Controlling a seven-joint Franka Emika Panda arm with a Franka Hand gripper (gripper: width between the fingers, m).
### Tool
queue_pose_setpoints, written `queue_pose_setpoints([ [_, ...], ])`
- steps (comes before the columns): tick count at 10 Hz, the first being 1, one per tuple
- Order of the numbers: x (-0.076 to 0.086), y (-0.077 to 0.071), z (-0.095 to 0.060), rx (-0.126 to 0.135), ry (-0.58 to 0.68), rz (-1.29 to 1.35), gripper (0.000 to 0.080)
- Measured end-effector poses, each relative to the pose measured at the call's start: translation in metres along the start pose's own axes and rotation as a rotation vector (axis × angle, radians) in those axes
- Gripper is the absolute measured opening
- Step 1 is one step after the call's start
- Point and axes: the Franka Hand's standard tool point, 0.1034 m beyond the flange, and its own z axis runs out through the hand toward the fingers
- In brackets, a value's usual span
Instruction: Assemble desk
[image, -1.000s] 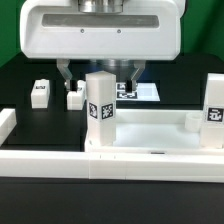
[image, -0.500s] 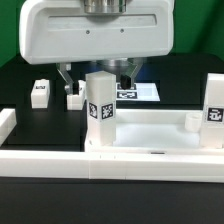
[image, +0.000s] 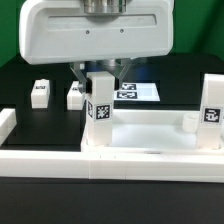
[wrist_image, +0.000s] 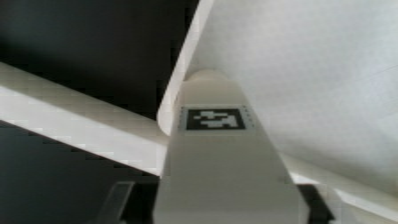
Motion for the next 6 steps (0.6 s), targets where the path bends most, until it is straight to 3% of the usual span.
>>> queue_pose_setpoints([
  [4, 0.0001, -0.0005, 0.0001, 0.005, 0.002, 0.251, 0.0288],
  [6, -0.0006, -0.0007, 0.0007, 0.034, 0.009, 0.507, 0.0288],
])
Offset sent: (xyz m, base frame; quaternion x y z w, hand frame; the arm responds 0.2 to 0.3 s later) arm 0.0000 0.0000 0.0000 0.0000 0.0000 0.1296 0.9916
